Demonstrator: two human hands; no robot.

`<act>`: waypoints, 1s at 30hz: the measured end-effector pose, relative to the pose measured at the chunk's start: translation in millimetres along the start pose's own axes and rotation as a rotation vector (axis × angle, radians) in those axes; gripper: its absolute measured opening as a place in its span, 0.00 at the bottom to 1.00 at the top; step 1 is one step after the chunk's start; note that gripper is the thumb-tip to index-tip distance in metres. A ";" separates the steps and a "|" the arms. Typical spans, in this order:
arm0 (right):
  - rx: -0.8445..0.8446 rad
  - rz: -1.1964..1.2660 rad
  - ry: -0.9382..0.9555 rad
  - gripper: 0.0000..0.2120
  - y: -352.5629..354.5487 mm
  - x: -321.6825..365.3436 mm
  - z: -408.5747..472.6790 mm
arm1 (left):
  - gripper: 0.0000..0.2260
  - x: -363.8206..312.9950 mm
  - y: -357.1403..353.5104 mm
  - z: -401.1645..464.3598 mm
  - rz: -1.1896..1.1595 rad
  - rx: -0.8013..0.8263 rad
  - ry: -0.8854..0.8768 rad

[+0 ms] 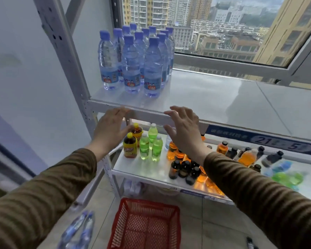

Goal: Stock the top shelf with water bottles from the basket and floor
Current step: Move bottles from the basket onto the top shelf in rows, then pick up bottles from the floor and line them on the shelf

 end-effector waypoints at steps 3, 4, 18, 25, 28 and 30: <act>0.001 0.000 -0.008 0.20 -9.9 19.9 -24.4 | 0.26 9.8 2.6 -32.4 0.028 0.026 -0.017; 0.005 -0.010 -0.008 0.20 -13.6 28.6 -31.0 | 0.26 14.2 4.6 -41.9 0.028 0.028 -0.028; 0.274 0.064 -0.227 0.21 -162.4 186.9 -142.6 | 0.27 179.1 0.2 -196.1 -0.032 0.298 0.029; 0.457 0.120 -0.306 0.20 -248.3 222.3 -200.6 | 0.28 261.1 -42.7 -269.5 -0.016 0.485 0.229; 0.535 0.102 -0.349 0.22 -286.2 233.9 -231.8 | 0.28 296.1 -69.5 -307.2 -0.021 0.578 0.302; 0.594 0.089 -0.390 0.23 -313.3 242.8 -251.1 | 0.28 320.9 -84.8 -333.2 -0.007 0.640 0.348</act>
Point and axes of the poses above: each hand's wrist, its own z-axis towards the middle knuckle, its own y-axis out of the back of the hand, x = y × z, the point moved 2 cm from there along z, towards the middle knuckle, and after that the axes turned 3 degrees about -y, right-handed, at the moved point
